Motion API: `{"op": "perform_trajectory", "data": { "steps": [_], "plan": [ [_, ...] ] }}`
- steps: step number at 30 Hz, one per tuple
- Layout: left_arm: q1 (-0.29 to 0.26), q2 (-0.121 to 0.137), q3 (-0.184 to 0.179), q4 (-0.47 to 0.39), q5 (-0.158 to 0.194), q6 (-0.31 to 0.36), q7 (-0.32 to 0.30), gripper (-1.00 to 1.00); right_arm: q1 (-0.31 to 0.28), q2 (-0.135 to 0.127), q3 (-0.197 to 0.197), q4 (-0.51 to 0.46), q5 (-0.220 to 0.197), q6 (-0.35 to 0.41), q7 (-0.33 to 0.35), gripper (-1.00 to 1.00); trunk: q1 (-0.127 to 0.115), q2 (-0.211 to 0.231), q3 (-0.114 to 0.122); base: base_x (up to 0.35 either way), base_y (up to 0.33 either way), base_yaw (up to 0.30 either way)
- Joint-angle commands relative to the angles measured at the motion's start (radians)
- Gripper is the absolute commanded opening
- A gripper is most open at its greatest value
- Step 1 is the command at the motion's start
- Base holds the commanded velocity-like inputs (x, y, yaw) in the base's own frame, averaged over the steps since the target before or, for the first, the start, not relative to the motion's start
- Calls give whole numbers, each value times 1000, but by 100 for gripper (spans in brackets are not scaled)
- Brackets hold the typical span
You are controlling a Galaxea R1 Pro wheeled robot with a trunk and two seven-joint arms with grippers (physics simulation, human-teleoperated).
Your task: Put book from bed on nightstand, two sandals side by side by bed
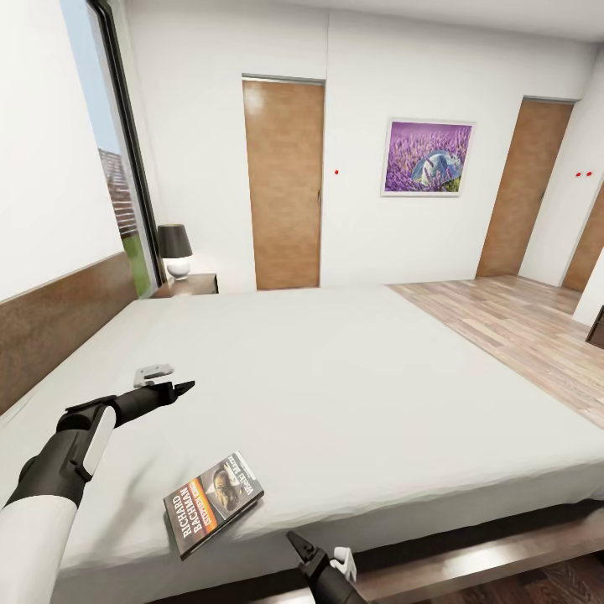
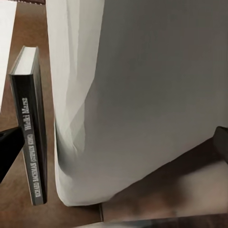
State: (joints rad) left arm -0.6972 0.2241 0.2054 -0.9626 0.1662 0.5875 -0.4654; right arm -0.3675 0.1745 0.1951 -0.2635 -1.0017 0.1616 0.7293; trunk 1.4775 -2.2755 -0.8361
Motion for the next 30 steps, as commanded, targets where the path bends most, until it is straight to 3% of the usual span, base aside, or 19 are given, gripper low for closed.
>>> {"op": "perform_trajectory", "data": {
  "steps": [1, 14, 22, 30],
  "plan": [
    [-1, 0, 2, -1, 6, 8, -2, 100, -1, 0, 2, 0, -9, 9, 4, 100, 0, 0, -1, 0, 0, 0],
    [-1, 0, 2, 0, 6, 8, -2, 100, -1, 0, 11, 0, -6, 17, 12, 100, 0, 0, -1, 0, 0, 0],
    [-1, 0, 2, -1, 6, 8, -2, 100, -1, 0, 76, 0, -2, 18, 10, 100, 0, 0, -1, 0, 0, 0],
    [-1, 0, 2, -1, 6, 8, -1, 100, -1, 0, 113, 0, -2, 21, 9, 100, 0, 0, -1, 0, 0, 0]
  ]
}}
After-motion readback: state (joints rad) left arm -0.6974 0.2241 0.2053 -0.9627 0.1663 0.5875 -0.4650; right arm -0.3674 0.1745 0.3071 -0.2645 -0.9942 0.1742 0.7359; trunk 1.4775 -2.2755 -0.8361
